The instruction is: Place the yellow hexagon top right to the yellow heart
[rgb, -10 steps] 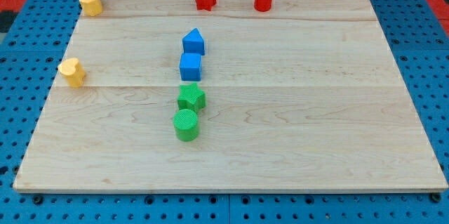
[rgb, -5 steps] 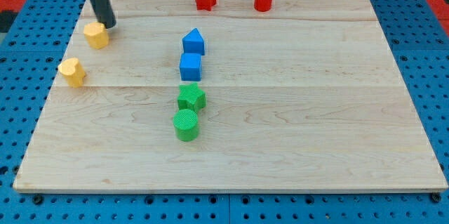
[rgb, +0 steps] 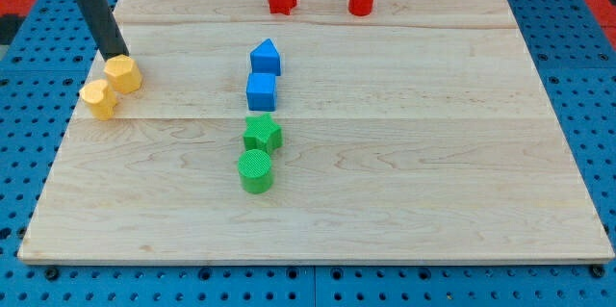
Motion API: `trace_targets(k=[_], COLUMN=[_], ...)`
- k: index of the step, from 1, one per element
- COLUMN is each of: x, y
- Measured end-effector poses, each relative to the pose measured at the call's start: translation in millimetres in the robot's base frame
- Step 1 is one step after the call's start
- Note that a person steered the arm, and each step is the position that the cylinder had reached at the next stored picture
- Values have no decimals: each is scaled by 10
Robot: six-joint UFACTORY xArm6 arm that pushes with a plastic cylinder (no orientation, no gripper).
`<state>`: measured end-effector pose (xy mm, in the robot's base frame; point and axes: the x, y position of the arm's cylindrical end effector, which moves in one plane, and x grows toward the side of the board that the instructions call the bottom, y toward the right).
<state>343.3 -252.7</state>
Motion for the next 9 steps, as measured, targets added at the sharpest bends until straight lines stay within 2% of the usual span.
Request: trace_targets(k=[5, 6, 7, 9], x=[139, 67, -73, -74], y=[78, 693, 877, 947])
